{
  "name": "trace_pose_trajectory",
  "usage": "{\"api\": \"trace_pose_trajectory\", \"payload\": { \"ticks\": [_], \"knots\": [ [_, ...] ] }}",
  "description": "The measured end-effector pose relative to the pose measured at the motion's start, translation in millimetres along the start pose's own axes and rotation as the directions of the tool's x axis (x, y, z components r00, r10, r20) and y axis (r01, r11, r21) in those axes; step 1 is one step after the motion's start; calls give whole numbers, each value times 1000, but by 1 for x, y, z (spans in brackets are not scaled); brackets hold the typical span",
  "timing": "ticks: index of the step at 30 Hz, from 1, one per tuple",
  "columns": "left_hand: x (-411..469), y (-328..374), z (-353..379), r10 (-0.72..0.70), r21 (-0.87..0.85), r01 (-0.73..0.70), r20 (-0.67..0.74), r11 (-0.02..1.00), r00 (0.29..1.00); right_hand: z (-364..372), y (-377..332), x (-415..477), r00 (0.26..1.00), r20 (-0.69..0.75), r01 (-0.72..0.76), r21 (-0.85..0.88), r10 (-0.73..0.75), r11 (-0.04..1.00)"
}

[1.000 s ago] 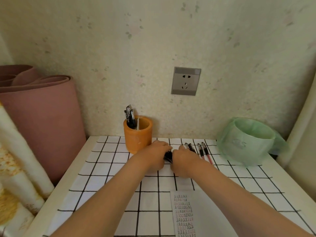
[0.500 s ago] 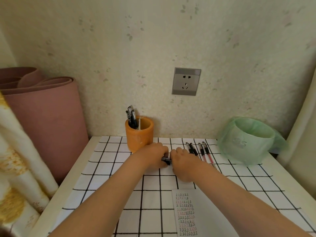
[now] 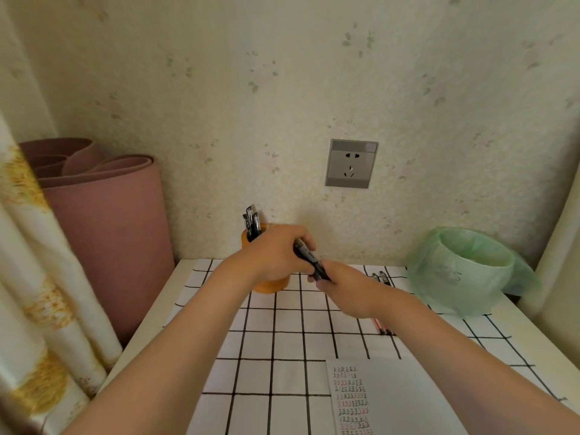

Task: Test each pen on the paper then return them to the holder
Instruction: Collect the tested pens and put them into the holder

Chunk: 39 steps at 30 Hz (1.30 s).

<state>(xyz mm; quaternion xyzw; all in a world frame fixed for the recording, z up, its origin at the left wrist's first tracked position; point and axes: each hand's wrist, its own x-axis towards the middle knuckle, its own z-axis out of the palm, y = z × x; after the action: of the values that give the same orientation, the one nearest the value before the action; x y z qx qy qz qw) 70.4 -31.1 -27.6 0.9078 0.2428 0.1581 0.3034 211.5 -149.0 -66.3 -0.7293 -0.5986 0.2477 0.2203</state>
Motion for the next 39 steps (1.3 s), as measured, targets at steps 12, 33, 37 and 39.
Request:
{"api": "trace_pose_trajectory", "payload": {
  "ticks": [12,33,37,39],
  "knots": [
    [-7,-20,-50,-255,-622,-128,-488,772,835,-16,-83,48,955,-295,182,477,-39,860],
    [12,-74,-60,-20,-298,-156,-513,942,858,23,-89,110,924,-311,283,170,-221,944],
    [11,-81,-57,1,-278,-151,-477,949,879,17,-83,109,910,-301,280,-57,-284,958],
    [10,-84,-55,-6,-284,-142,-464,948,886,12,-85,106,910,-289,306,-19,-298,952]
  ]
}}
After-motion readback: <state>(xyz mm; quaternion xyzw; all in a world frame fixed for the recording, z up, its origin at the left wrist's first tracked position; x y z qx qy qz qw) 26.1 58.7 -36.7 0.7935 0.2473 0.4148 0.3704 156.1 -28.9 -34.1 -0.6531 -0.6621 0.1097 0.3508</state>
